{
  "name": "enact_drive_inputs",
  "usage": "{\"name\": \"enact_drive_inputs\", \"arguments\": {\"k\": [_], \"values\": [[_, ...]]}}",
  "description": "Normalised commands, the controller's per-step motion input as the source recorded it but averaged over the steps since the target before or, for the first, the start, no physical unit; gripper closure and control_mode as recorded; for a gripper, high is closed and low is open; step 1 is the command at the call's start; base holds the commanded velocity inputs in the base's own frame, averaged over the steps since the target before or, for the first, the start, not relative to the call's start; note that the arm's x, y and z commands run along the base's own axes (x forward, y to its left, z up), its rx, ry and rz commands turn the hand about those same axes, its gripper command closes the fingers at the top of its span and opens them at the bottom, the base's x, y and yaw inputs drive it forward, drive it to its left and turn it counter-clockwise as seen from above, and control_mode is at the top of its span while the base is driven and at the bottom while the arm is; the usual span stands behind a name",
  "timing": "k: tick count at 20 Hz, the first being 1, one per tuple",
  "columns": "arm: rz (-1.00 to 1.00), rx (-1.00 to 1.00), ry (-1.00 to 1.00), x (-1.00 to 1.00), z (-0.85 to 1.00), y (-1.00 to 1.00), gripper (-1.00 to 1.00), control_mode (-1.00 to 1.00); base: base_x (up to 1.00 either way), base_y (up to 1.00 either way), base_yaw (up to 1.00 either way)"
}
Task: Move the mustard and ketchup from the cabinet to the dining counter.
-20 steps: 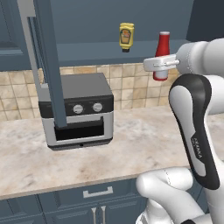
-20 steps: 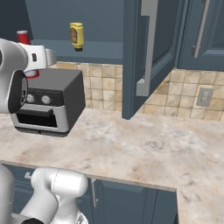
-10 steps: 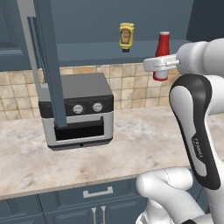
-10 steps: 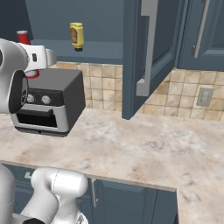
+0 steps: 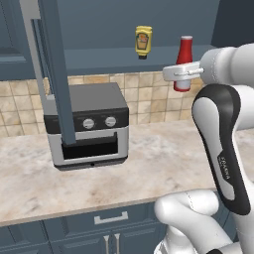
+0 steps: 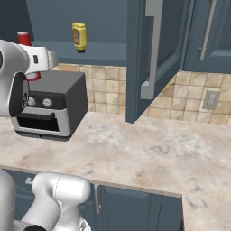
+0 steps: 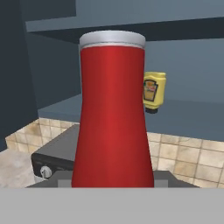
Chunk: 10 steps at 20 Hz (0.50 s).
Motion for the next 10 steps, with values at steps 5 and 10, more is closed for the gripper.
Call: {"name": "enact_drive_inputs", "arguments": {"k": [5,10], "values": [[0.00,0.00,0.00,0.00,0.00,0.00,1.00,1.00,0.00,0.00,0.00],[0.00,0.00,0.00,0.00,0.00,0.00,1.00,1.00,-0.20,0.10,-0.02]]}}
